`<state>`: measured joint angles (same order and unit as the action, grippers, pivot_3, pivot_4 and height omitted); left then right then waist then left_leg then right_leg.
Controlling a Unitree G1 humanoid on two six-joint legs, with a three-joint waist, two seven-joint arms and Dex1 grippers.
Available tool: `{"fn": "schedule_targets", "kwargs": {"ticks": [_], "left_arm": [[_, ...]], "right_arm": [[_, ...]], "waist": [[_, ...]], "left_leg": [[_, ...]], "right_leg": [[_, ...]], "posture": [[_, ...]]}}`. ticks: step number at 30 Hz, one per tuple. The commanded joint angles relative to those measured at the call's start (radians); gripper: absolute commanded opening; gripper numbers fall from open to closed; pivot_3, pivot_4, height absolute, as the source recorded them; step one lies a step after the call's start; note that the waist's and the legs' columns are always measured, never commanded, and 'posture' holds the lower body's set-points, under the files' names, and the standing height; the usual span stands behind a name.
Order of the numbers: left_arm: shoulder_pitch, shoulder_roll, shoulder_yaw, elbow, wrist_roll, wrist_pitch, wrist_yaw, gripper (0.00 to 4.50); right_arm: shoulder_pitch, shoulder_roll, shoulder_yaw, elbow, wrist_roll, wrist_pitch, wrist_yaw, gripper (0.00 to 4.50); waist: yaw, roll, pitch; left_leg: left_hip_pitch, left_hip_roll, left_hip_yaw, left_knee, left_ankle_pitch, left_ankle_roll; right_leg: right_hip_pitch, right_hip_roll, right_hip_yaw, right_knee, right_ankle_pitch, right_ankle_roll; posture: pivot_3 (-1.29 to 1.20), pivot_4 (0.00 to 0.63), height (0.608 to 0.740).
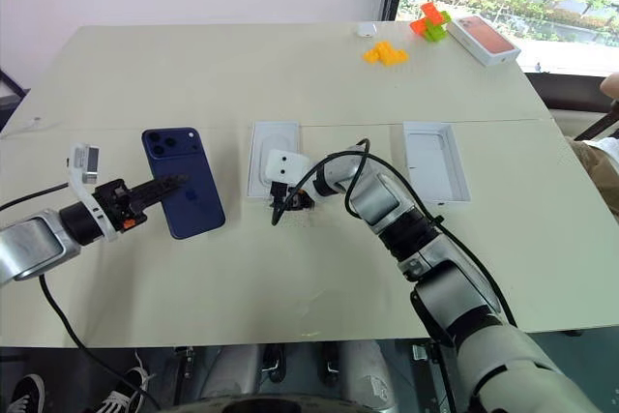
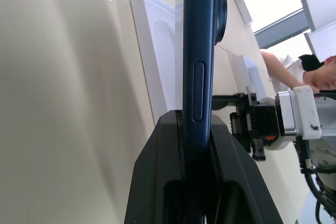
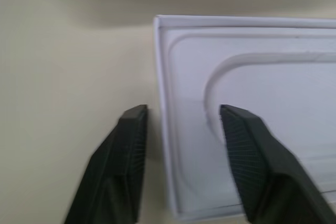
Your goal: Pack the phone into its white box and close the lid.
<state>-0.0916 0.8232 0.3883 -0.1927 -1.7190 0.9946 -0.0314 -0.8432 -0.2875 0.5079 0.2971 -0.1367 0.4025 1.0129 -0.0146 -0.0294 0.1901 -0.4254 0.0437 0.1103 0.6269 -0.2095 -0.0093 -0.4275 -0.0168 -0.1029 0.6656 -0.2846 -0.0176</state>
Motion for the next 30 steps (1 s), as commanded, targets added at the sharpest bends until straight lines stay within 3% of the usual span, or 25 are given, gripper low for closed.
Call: {"fn": "schedule_targets", "kwargs": {"ticks": [1, 5, 8, 10, 18, 30], "left_arm": [[-0.020, 0.001, 0.019, -0.031, -0.023, -0.008, 0.002, 0.00], [-0.026, 0.001, 0.018, -0.029, -0.018, -0.007, 0.006, 0.00], [-0.030, 0.000, 0.017, -0.024, -0.017, -0.008, 0.009, 0.00], [-0.032, -0.001, 0.015, -0.024, -0.016, -0.007, 0.010, 0.00], [-0.028, -0.004, 0.009, -0.031, -0.016, -0.003, 0.010, 0.00], [-0.034, -0.008, -0.001, -0.069, 0.060, -0.007, -0.044, 0.00]], "right_arm": [[-0.019, 0.013, 0.004, 0.002, -0.010, -0.007, -0.004, 2.43], [-0.019, 0.009, 0.004, 0.004, -0.013, -0.014, 0.007, 2.43], [-0.016, -0.002, 0.012, 0.012, -0.030, -0.036, 0.010, 1.51], [-0.012, -0.003, 0.011, 0.013, -0.041, -0.041, 0.003, 0.67], [0.008, -0.031, -0.018, -0.056, -0.021, -0.016, 0.037, 0.67], [0.248, -0.246, -0.175, -0.585, 0.233, 0.290, 0.156, 0.67]], "waist": [[0.000, 0.000, 0.000], [0.000, 0.000, 0.000], [0.000, 0.000, 0.000], [0.001, -0.001, 0.000], [0.003, -0.001, -0.001], [0.004, -0.001, -0.001]], "left_leg": [[0.000, 0.000, 0.000, 0.000, 0.000, 0.000], [0.000, 0.000, 0.000, 0.001, 0.000, 0.000], [0.000, 0.000, 0.000, 0.001, 0.000, 0.000], [0.000, 0.000, 0.000, 0.002, 0.000, 0.000], [0.000, 0.000, 0.000, 0.003, 0.000, 0.000], [0.000, 0.001, 0.000, 0.003, 0.000, 0.001]], "right_leg": [[0.000, 0.000, 0.000, 0.000, 0.000, 0.000], [0.000, 0.000, 0.000, 0.001, 0.000, 0.000], [0.000, 0.000, 0.000, 0.001, 0.000, 0.000], [0.001, 0.000, 0.000, 0.001, 0.000, 0.000], [0.001, 0.000, 0.000, 0.001, 0.001, 0.001], [0.001, 0.000, 0.000, 0.001, 0.001, 0.002]], "posture": [[0.00, 0.150, 0.737], [0.00, 0.150, 0.737], [0.00, 0.150, 0.737], [0.00, 0.150, 0.737], [0.00, 0.150, 0.737], [0.00, 0.150, 0.737]]}}
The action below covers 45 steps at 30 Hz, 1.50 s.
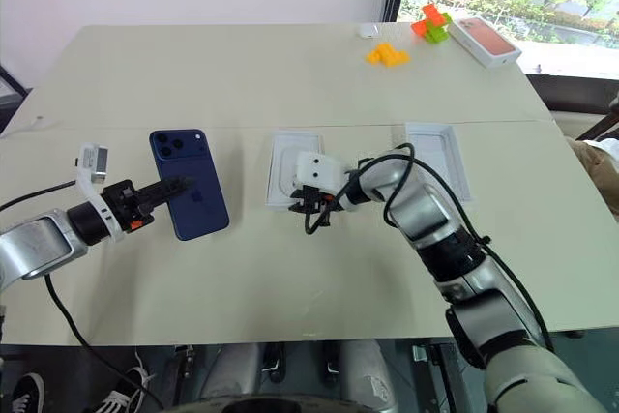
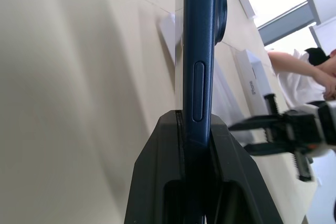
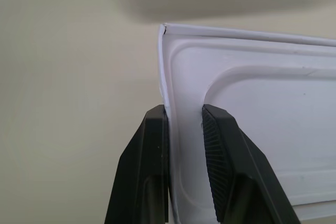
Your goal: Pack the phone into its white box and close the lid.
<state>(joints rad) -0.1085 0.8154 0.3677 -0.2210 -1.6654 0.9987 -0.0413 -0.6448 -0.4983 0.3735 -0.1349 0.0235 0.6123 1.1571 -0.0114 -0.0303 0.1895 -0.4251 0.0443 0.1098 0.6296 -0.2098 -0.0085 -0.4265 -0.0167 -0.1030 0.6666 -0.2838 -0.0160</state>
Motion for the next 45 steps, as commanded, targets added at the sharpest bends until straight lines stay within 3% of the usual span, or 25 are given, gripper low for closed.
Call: {"fn": "schedule_targets", "kwargs": {"ticks": [1, 7, 19, 24, 32, 37, 45], "left_arm": [[-0.021, -0.003, 0.019, -0.038, 0.008, -0.011, -0.042, 0.00], [-0.052, -0.010, -0.001, -0.007, 0.033, 0.005, -0.082, 0.00], [-0.100, -0.021, -0.015, 0.027, 0.076, 0.034, -0.111, 0.00], [-0.099, -0.032, -0.014, 0.033, 0.046, 0.046, -0.093, 0.00], [-0.170, -0.068, -0.066, 0.050, -0.037, 0.080, -0.036, 0.00], [-0.244, -0.080, -0.118, 0.068, -0.025, 0.103, -0.042, 0.00], [-0.322, -0.109, -0.157, 0.109, -0.002, 0.118, -0.056, 0.00]], "right_arm": [[0.087, -0.058, -0.047, -0.203, 0.089, 0.096, 0.014, 0.67], [0.182, -0.102, -0.065, -0.267, 0.155, 0.144, -0.019, 0.67], [0.176, -0.085, 0.005, -0.272, 0.181, 0.146, -0.067, 0.67], [0.144, -0.087, -0.006, -0.255, 0.197, 0.137, -0.068, 2.89], [0.082, -0.106, -0.129, -0.189, 0.308, 0.111, -0.023, 2.89], [0.052, -0.168, -0.100, 0.009, 0.142, -0.097, -0.077, 2.89], [-0.004, -0.156, -0.097, 0.218, 0.037, -0.238, -0.127, 2.89]], "waist": [[0.001, 0.000, 0.000], [0.001, 0.000, 0.000], [0.000, -0.001, -0.001], [0.001, -0.001, -0.001], [0.006, -0.001, 0.000], [0.007, -0.001, -0.001], [0.000, -0.001, 0.000]], "left_leg": [[0.000, 0.000, 0.000, 0.000, 0.000, 0.000], [0.000, 0.000, 0.000, 0.001, 0.000, 0.000], [0.001, 0.000, 0.000, 0.001, 0.000, 0.000], [0.000, 0.000, 0.000, 0.001, 0.000, 0.000], [0.000, 0.000, 0.000, 0.001, 0.000, 0.000], [0.000, -0.001, 0.000, 0.002, 0.000, 0.001], [0.000, 0.000, 0.000, 0.002, 0.001, -0.001]], "right_leg": [[0.000, 0.000, 0.000, 0.000, 0.000, 0.000], [0.000, 0.000, 0.000, 0.000, -0.001, 0.003], [0.000, 0.000, 0.000, 0.000, -0.001, 0.003], [0.000, 0.000, 0.000, 0.000, -0.001, 0.003], [0.000, 0.000, 0.000, 0.000, -0.001, 0.003], [0.001, 0.000, 0.000, 0.000, -0.001, 0.004], [0.001, 0.002, 0.000, 0.000, -0.001, 0.003]], "posture": [[0.00, 0.150, 0.737], [0.00, 0.150, 0.737], [0.00, 0.150, 0.737], [0.00, 0.150, 0.737], [0.00, 0.150, 0.737], [0.00, 0.150, 0.737], [0.00, 0.150, 0.737]]}}
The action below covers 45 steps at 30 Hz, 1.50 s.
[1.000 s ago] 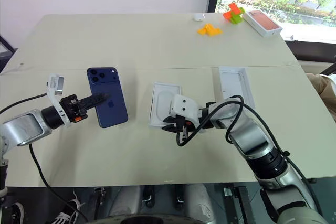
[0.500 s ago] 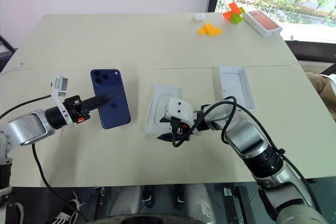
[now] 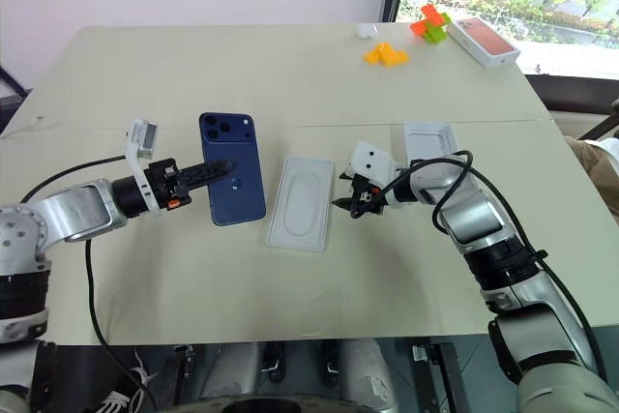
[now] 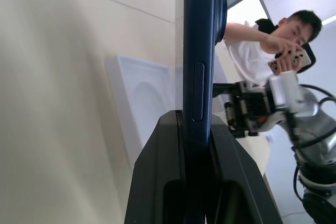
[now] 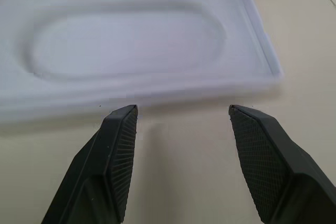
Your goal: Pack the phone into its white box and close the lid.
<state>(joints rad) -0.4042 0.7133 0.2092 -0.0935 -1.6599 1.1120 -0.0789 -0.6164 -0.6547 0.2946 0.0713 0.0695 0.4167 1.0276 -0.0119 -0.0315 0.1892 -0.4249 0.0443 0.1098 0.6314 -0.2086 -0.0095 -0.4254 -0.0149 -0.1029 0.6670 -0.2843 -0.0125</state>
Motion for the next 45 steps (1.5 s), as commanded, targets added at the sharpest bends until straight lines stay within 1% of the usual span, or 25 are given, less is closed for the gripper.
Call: {"fn": "schedule_targets", "kwargs": {"ticks": [1, 2, 3, 5, 7, 10, 13, 19, 26, 28, 33, 37, 39, 40, 42, 44, 45], "left_arm": [[-0.029, -0.011, -0.001, -0.018, -0.003, 0.006, -0.018, 0.00], [-0.032, -0.014, -0.002, -0.016, 0.001, 0.009, -0.018, 0.00], [-0.034, -0.015, -0.002, -0.014, 0.005, 0.011, -0.019, 0.00], [-0.035, -0.018, 0.001, -0.011, 0.007, 0.013, -0.021, 0.00], [-0.034, -0.023, 0.003, -0.010, 0.005, 0.013, -0.020, 0.00], [-0.031, -0.032, -0.001, -0.016, 0.006, 0.011, -0.014, 0.00], [-0.032, -0.040, -0.002, -0.021, 0.006, 0.011, -0.006, 0.00], [-0.033, -0.061, -0.005, -0.027, 0.000, 0.005, 0.013, 0.00], [-0.019, -0.078, -0.010, -0.040, 0.000, 0.011, 0.028, 0.00], [-0.019, -0.080, -0.011, -0.039, 0.004, 0.013, 0.029, 0.00], [-0.018, -0.087, -0.018, -0.027, 0.011, 0.018, 0.038, 0.00], [-0.031, -0.107, -0.044, 0.008, -0.009, 0.034, 0.075, 0.00], [-0.042, -0.128, -0.043, 0.037, -0.044, 0.036, 0.101, 0.00], [-0.047, -0.136, -0.049, 0.046, -0.041, 0.040, 0.112, 0.00], [-0.054, -0.149, -0.056, 0.056, -0.044, 0.046, 0.124, 0.00], [-0.063, -0.160, -0.062, 0.066, -0.064, 0.048, 0.141, 0.00], [-0.069, -0.169, -0.067, 0.085, -0.084, 0.050, 0.157, 0.00]], "right_arm": [[-0.033, -0.001, -0.022, 0.024, -0.010, -0.052, 0.005, 2.66], [-0.033, -0.003, -0.026, 0.032, -0.009, -0.058, 0.009, 2.38], [-0.031, -0.012, -0.027, 0.038, -0.011, -0.068, 0.018, 2.00], [-0.029, -0.024, -0.016, 0.063, -0.041, -0.110, 0.013, 1.01], [-0.033, -0.011, -0.004, 0.095, -0.079, -0.146, -0.020, 0.01], [-0.043, 0.029, 0.001, 0.116, -0.097, -0.143, -0.044, 0.01], [-0.052, 0.059, 0.040, 0.140, -0.168, -0.192, -0.086, 0.01], [-0.075, 0.120, 0.038, 0.169, -0.186, -0.198, -0.113, 0.01], [-0.090, 0.132, 0.022, 0.201, -0.190, -0.205, -0.118, 0.01], [-0.102, 0.124, 0.035, 0.212, -0.218, -0.223, -0.127, 0.01], [-0.111, 0.090, 0.020, 0.244, -0.239, -0.248, -0.133, 0.01], [-0.101, 0.082, -0.064, 0.214, -0.127, -0.202, -0.078, 0.01], [-0.099, 0.088, -0.136, 0.197, -0.038, -0.162, -0.050, 0.01], [-0.092, 0.082, -0.168, 0.184, 0.010, -0.155, -0.018, 0.26], [-0.064, 0.057, -0.192, 0.158, 0.047, -0.193, 0.029, 0.82], [-0.030, 0.046, -0.224, 0.114, 0.094, -0.201, 0.056, 1.79], [-0.008, 0.037, -0.243, 0.074, 0.138, -0.186, 0.087, 2.44]], "waist": [[0.000, 0.000, 0.000], [0.001, 0.000, 0.000], [0.002, 0.000, 0.000], [0.002, 0.000, 0.000], [0.003, 0.000, 0.000], [0.001, 0.000, 0.000], [-0.001, 0.000, 0.000], [0.001, 0.000, 0.000], [0.002, 0.000, 0.000], [0.002, 0.000, 0.000], [0.002, 0.000, 0.000], [0.003, 0.000, 0.000], [0.004, 0.000, 0.000], [0.004, 0.000, 0.000], [0.006, 0.000, 0.000], [0.006, 0.000, 0.000], [0.005, 0.000, 0.000]], "left_leg": [[0.000, 0.000, 0.000, 0.000, 0.001, -0.002], [0.000, 0.000, 0.000, 0.000, 0.002, -0.003], [0.000, 0.000, 0.000, 0.000, 0.002, -0.003], [0.000, 0.000, 0.000, 0.000, 0.002, -0.003], [0.000, 0.000, 0.000, 0.001, 0.002, -0.003], [0.000, 0.000, 0.000, 0.001, 0.002, -0.003], [0.000, 0.000, 0.000, 0.001, 0.003, -0.004], [0.001, 0.000, 0.000, 0.001, 0.004, -0.007], [0.001, 0.000, 0.000, 0.001, 0.004, -0.007], [0.001, 0.000, 0.000, 0.001, 0.004, -0.007], [0.001, 0.000, 0.000, 0.001, 0.004, -0.007], [0.001, 0.000, 0.000, 0.002, 0.004, -0.007], [0.001, 0.000, 0.000, 0.002, 0.004, -0.007], [0.001, 0.000, 0.000, 0.002, 0.004, -0.007], [0.001, 0.000, 0.000, 0.002, 0.004, -0.007], [0.001, 0.000, 0.000, 0.002, 0.004, -0.007], [0.001, 0.000, 0.000, 0.002, 0.004, -0.007]], "right_leg": [[0.000, 0.000, 0.000, 0.000, 0.000, 0.000], [0.000, 0.000, 0.000, 0.000, 0.000, 0.000], [0.000, 0.000, 0.000, 0.000, 0.001, -0.001], [0.000, 0.000, 0.000, 0.000, 0.001, -0.002], [0.000, 0.000, 0.000, 0.000, 0.001, -0.002], [0.000, 0.000, 0.000, 0.001, 0.001, -0.002], [0.000, 0.000, 0.000, 0.001, 0.001, -0.002], [0.000, 0.000, 0.000, 0.002, 0.002, -0.002], [0.000, 0.000, 0.000, 0.002, 0.002, -0.003], [0.000, 0.000, 0.000, 0.002, 0.002, -0.003], [0.000, 0.000, 0.000, 0.002, 0.002, -0.004], [0.000, 0.000, 0.000, 0.002, 0.002, -0.004], [0.001, 0.000, 0.000, 0.002, 0.002, -0.004], [0.001, 0.000, 0.000, 0.003, 0.002, -0.004], [0.001, 0.000, 0.000, 0.003, 0.002, -0.004], [0.001, 0.000, 0.000, 0.003, 0.002, -0.004], [0.001, 0.000, 0.000, 0.003, 0.002, -0.004]], "posture": [[0.00, 0.150, 0.737], [0.00, 0.150, 0.737], [0.00, 0.150, 0.737], [0.00, 0.150, 0.737], [0.00, 0.150, 0.737], [0.00, 0.150, 0.737], [0.00, 0.150, 0.737], [0.00, 0.150, 0.737], [0.00, 0.150, 0.737], [0.00, 0.150, 0.737], [0.00, 0.150, 0.737], [0.00, 0.150, 0.737], [0.00, 0.150, 0.737], [0.00, 0.150, 0.737], [0.00, 0.150, 0.737], [0.00, 0.150, 0.737], [0.00, 0.150, 0.737]]}}
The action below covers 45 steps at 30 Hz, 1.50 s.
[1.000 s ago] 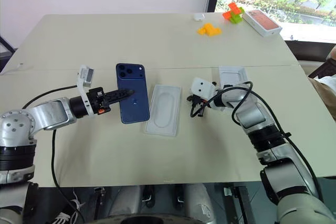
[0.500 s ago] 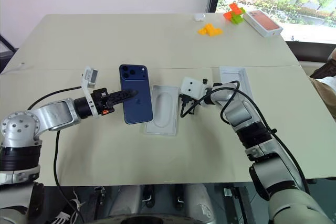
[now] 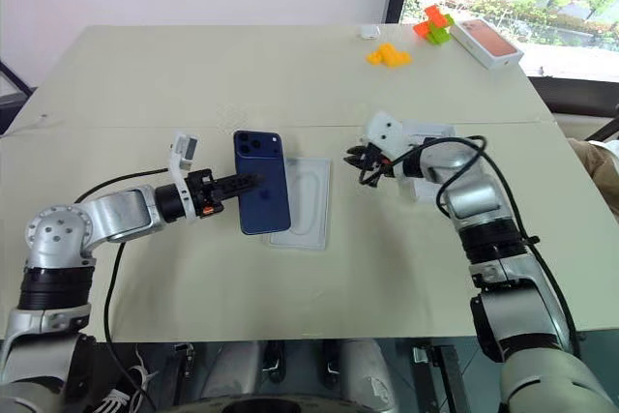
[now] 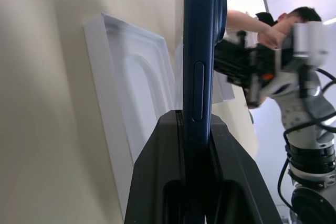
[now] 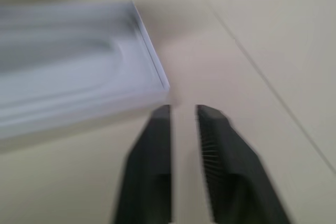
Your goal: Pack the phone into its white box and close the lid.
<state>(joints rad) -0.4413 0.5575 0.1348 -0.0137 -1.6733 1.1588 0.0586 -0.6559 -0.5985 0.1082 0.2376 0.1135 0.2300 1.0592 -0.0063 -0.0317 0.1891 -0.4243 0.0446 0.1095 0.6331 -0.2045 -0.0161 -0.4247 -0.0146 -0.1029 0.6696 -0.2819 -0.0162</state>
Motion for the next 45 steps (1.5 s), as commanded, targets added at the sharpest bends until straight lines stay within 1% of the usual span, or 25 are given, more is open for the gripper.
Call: {"fn": "schedule_targets", "kwargs": {"ticks": [1, 2, 3, 4, 5, 7, 13, 17, 20, 24, 28, 30, 31, 33, 35, 37, 38, 40, 45], "left_arm": [[-0.038, -0.020, 0.001, 0.024, -0.090, 0.007, 0.038, 0.00], [-0.045, -0.026, -0.006, 0.040, -0.097, 0.013, 0.054, 0.00], [-0.051, -0.031, -0.014, 0.052, -0.097, 0.020, 0.063, 0.00], [-0.057, -0.037, -0.022, 0.063, -0.103, 0.028, 0.069, 0.00], [-0.067, -0.042, -0.036, 0.078, -0.098, 0.040, 0.085, 0.00], [-0.083, -0.057, -0.050, 0.096, -0.106, 0.046, 0.104, 0.00], [-0.111, -0.115, -0.085, 0.118, -0.116, 0.046, 0.182, 0.00], [-0.110, -0.130, -0.092, 0.122, -0.131, 0.047, 0.235, 0.00], [-0.110, -0.129, -0.091, 0.112, -0.129, 0.051, 0.237, 0.00], [-0.117, -0.124, -0.085, 0.149, -0.100, 0.054, 0.235, 0.00], [-0.132, -0.124, -0.083, 0.166, -0.071, 0.062, 0.203, 0.00], [-0.138, -0.122, -0.089, 0.173, -0.048, 0.074, 0.189, 0.96], [-0.139, -0.125, -0.090, 0.175, -0.043, 0.077, 0.186, 1.26], [-0.144, -0.131, -0.088, 0.172, -0.021, 0.080, 0.168, 2.23], [-0.151, -0.136, -0.085, 0.176, -0.010, 0.081, 0.159, 3.31], [-0.157, -0.137, -0.085, 0.180, -0.017, 0.090, 0.153, 4.28], [-0.157, -0.134, -0.086, 0.175, -0.015, 0.095, 0.149, 4.48], [-0.154, -0.125, -0.088, 0.164, -0.017, 0.106, 0.138, 4.48], [-0.156, -0.090, -0.092, 0.116, 0.035, 0.136, 0.093, 4.48]], "right_arm": [[0.048, -0.030, -0.068, -0.128, 0.125, 0.019, 0.080, 2.81], [0.061, -0.038, -0.077, -0.154, 0.149, 0.032, 0.095, 3.45], [0.071, -0.044, -0.084, -0.173, 0.167, 0.050, 0.105, 3.84], [0.081, -0.054, -0.079, -0.188, 0.170, 0.065, 0.112, 4.36], [0.092, -0.062, -0.068, -0.202, 0.160, 0.055, 0.115, 4.44], [0.099, -0.065, -0.062, -0.223, 0.176, 0.094, 0.111, 4.44], [0.102, -0.050, -0.051, -0.246, 0.170, 0.101, 0.079, 4.44], [0.103, -0.048, -0.044, -0.245, 0.161, 0.091, 0.064, 4.44], [0.099, -0.048, -0.037, -0.239, 0.155, 0.084, 0.058, 4.44], [0.088, -0.037, -0.030, -0.223, 0.143, 0.065, 0.042, 4.44], [0.087, -0.034, -0.020, -0.226, 0.134, 0.050, 0.034, 4.44], [0.085, -0.033, -0.015, -0.220, 0.130, 0.046, 0.032, 4.50], [0.083, -0.033, -0.013, -0.217, 0.129, 0.046, 0.031, 4.50], [0.080, -0.032, -0.010, -0.211, 0.123, 0.040, 0.029, 4.50], [0.079, -0.032, -0.007, -0.210, 0.121, 0.037, 0.029, 4.50], [0.078, -0.031, -0.005, -0.210, 0.120, 0.036, 0.030, 4.50], [0.076, -0.031, -0.004, -0.209, 0.119, 0.035, 0.029, 4.50], [0.074, -0.029, -0.002, -0.206, 0.117, 0.031, 0.028, 4.50], [0.068, -0.021, 0.001, -0.201, 0.112, 0.031, 0.024, 4.50]], "waist": [[0.000, 0.000, 0.000], [0.000, 0.000, 0.000], [-0.001, 0.000, 0.000], [-0.002, 0.000, 0.000], [-0.002, 0.000, 0.000], [-0.003, 0.000, 0.000], [0.001, 0.000, 0.000], [0.001, 0.000, 0.000], [0.001, 0.000, 0.000], [0.001, 0.000, 0.000], [0.003, 0.000, 0.000], [0.005, 0.000, 0.000], [0.007, 0.000, 0.000], [0.011, 0.000, 0.000], [0.017, 0.000, 0.000], [0.018, 0.000, 0.000], [0.018, 0.000, 0.000], [0.018, 0.000, 0.000], [0.017, 0.000, 0.000]], "left_leg": [[0.000, 0.000, 0.000, 0.000, 0.000, 0.000], [0.000, 0.000, 0.000, 0.000, 0.000, 0.000], [0.000, 0.000, 0.000, 0.000, 0.000, 0.000], [0.000, 0.000, 0.000, 0.000, 0.000, 0.000], [0.000, 0.000, 0.000, 0.000, 0.000, 0.000], [0.001, 0.000, 0.000, 0.000, 0.000, 0.000], [0.001, 0.000, 0.000, 0.001, 0.000, 0.000], [0.001, 0.000, 0.000, 0.001, 0.000, 0.000], [0.001, 0.000, 0.000, 0.001, 0.000, 0.000], [0.001, 0.000, 0.000, 0.001, 0.000, 0.000], [0.001, 0.000, 0.000, 0.002, 0.000, 0.000], [0.001, 0.000, 0.000, 0.002, 0.000, 0.000], [0.001, 0.000, 0.000, 0.002, 0.000, 0.000], [0.001, 0.000, 0.000, 0.002, 0.000, 0.000], [0.001, 0.000, 0.000, 0.003, 0.000, 0.000], [0.001, 0.000, 0.000, 0.004, 0.000, 0.000], [0.002, 0.000, 0.000, 0.004, 0.000, 0.000], [0.003, 0.000, 0.000, 0.004, 0.000, 0.000], [0.004, 0.000, 0.000, 0.004, 0.000, 0.000]], "right_leg": [[0.000, 0.000, 0.000, 0.000, 0.000, 0.000], [0.000, 0.000, 0.000, 0.000, 0.000, 0.000], [0.000, 0.000, 0.000, 0.001, 0.000, 0.000], [0.000, 0.000, 0.000, 0.001, 0.000, 0.000], [0.000, 0.000, 0.000, 0.001, 0.000, 0.000], [0.000, 0.000, 0.000, 0.002, 0.000, 0.000], [0.000, 0.000, 0.000, 0.002, 0.000, 0.000], [0.000, 0.000, 0.000, 0.002, 0.000, 0.000], [0.000, 0.000, 0.000, 0.002, 0.000, 0.000], [0.000, 0.000, 0.000, 0.002, 0.000, 0.000], [0.000, 0.000, 0.000, 0.003, 0.000, 0.000], [0.000, 0.000, 0.000, 0.003, 0.000, 0.000], [0.000, 0.000, 0.000, 0.003, 0.000, 0.000], [0.000, 0.000, 0.000, 0.003, 0.000, 0.000], [0.001, 0.000, 0.000, 0.003, 0.000, 0.000], [0.002, 0.000, 0.000, 0.003, 0.000, 0.000], [0.003, 0.000, 0.000, 0.003, 0.000, 0.000], [0.004, 0.000, 0.000, 0.003, 0.000, 0.000], [0.004, 0.000, 0.000, 0.003, 0.000, 0.000]], "posture": [[0.00, 0.150, 0.737], [0.00, 0.150, 0.737], [0.00, 0.150, 0.737], [0.00, 0.150, 0.737], [0.00, 0.150, 0.737], [0.00, 0.150, 0.737], [0.00, 0.150, 0.737], [0.00, 0.150, 0.737], [0.00, 0.150, 0.737], [0.00, 0.150, 0.737], [0.00, 0.150, 0.737], [0.00, 0.150, 0.737], [0.00, 0.150, 0.737], [0.00, 0.150, 0.737], [0.00, 0.150, 0.737], [0.00, 0.150, 0.737], [0.00, 0.150, 0.737], [0.00, 0.150, 0.737], [0.00, 0.150, 0.737]]}}
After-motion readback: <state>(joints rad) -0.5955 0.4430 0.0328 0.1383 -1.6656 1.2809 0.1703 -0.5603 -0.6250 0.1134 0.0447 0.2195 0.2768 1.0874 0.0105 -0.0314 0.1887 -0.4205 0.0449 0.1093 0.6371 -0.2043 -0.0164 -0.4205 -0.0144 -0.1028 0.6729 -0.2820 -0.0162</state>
